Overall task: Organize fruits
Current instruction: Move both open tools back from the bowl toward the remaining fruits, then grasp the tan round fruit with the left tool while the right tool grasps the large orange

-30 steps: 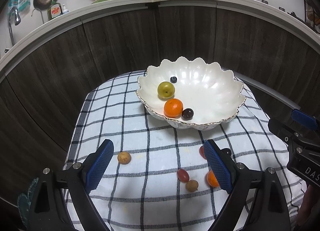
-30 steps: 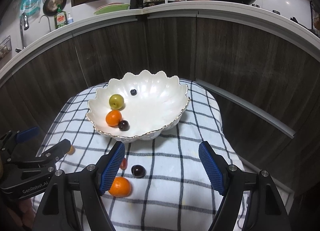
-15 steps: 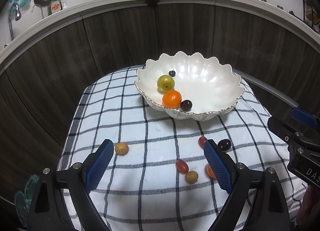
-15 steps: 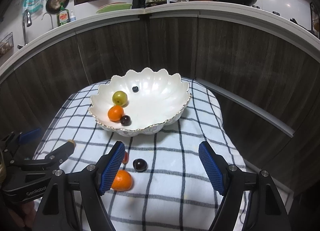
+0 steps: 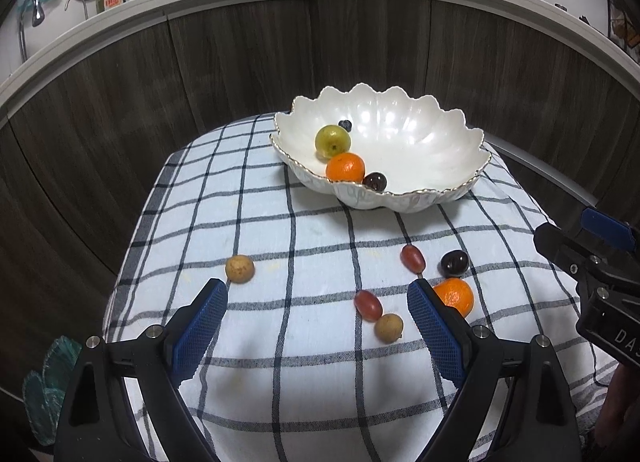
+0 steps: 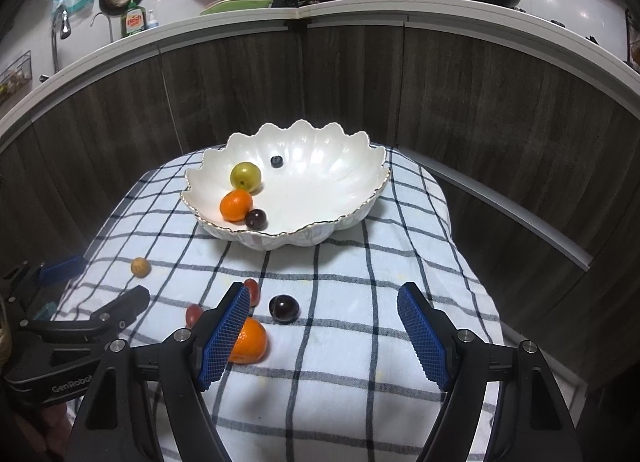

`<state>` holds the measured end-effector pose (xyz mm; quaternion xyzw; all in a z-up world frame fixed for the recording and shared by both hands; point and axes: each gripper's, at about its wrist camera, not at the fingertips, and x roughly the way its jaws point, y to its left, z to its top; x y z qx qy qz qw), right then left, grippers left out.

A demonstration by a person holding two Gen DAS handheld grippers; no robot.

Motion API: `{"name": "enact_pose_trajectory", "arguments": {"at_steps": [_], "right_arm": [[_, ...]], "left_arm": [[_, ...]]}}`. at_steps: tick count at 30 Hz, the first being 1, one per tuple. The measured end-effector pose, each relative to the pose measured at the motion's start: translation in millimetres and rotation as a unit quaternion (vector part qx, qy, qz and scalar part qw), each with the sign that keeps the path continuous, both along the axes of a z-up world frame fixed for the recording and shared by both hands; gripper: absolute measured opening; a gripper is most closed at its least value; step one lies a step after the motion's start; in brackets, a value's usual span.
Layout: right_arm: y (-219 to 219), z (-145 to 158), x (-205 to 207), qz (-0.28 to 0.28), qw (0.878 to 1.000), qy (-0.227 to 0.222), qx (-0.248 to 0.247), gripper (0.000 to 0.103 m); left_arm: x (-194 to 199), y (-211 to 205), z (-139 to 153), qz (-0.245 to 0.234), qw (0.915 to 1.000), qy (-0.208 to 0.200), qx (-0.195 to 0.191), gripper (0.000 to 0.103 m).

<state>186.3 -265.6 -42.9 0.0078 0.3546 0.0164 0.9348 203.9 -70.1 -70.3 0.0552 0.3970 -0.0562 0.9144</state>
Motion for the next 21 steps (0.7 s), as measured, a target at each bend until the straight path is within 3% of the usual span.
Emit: {"name": "enact_pose_trajectory", "arguments": {"at_steps": [21], "right_arm": [[3, -21, -7, 0.022, 1.000, 0.003, 0.001, 0.077]], "left_arm": [[-13, -5, -33, -0.016, 0.9998, 0.009, 0.005, 0.090]]}}
